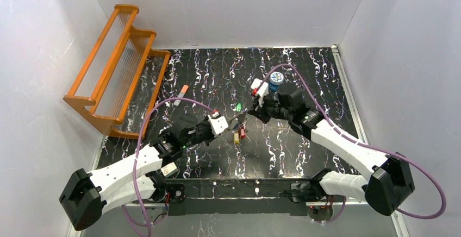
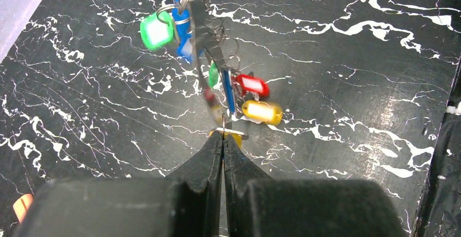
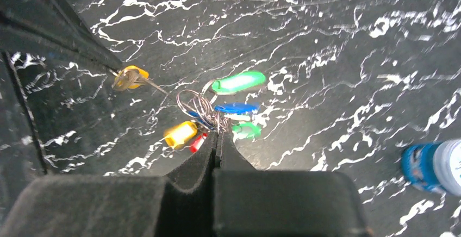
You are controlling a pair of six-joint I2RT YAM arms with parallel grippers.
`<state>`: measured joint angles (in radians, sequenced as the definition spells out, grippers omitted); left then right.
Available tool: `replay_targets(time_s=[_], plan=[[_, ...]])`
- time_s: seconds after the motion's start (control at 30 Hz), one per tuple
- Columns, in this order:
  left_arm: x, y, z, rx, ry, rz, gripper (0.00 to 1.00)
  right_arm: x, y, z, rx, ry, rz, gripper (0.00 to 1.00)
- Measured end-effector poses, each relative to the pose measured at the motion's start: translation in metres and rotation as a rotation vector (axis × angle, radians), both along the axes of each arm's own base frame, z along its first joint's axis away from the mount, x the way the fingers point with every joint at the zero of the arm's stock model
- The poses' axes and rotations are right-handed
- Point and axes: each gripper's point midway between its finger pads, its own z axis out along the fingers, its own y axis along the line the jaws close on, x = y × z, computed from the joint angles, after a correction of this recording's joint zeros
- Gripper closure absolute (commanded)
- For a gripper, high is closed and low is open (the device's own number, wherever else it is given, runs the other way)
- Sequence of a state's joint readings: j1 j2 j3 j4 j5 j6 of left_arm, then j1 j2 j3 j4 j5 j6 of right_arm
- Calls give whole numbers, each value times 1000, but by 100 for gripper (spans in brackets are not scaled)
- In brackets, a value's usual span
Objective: Put the keys on the keyring
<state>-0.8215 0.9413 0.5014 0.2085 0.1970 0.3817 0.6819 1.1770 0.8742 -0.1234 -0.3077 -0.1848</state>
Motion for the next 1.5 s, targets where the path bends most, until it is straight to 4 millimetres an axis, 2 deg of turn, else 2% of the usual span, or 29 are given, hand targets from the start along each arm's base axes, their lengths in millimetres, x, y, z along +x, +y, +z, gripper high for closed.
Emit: replay_targets(time_s=[0.1,0.23,0.37,0.53,0.7,0.8,1.07,1.27,1.37,1.5], plan=[[0,1,-1,2,6,3,100,-3,1,-3,10,-119,74,99],[-1,1,-2,3,13,5,100,-7,6,-11,-3,-165,159,99],[-2,3,-6,16,25,8,100,-12,13,-20,-6,-157,226,99],[-4,5,-10,28,45,8,100,-32,15,-37,12,-123,320,99],[-8,4,-13,30,62,-8,100,-51,21,-41,75,-92,409,99],[-11,2,-13,25,69,-23,100,-62,27,-45,124,-31,447,99],[-17,-1,-13,17,82,-58,100,-90,36,-60,230,268,449,99],[-25,-2,-18,25,114,-87,100,-98,38,-77,240,461,399,99],[-29,2,-20,32,137,-86,100,-99,35,-87,229,509,361,99],[-35,7,-18,34,161,-78,100,-98,34,-90,228,525,338,99]])
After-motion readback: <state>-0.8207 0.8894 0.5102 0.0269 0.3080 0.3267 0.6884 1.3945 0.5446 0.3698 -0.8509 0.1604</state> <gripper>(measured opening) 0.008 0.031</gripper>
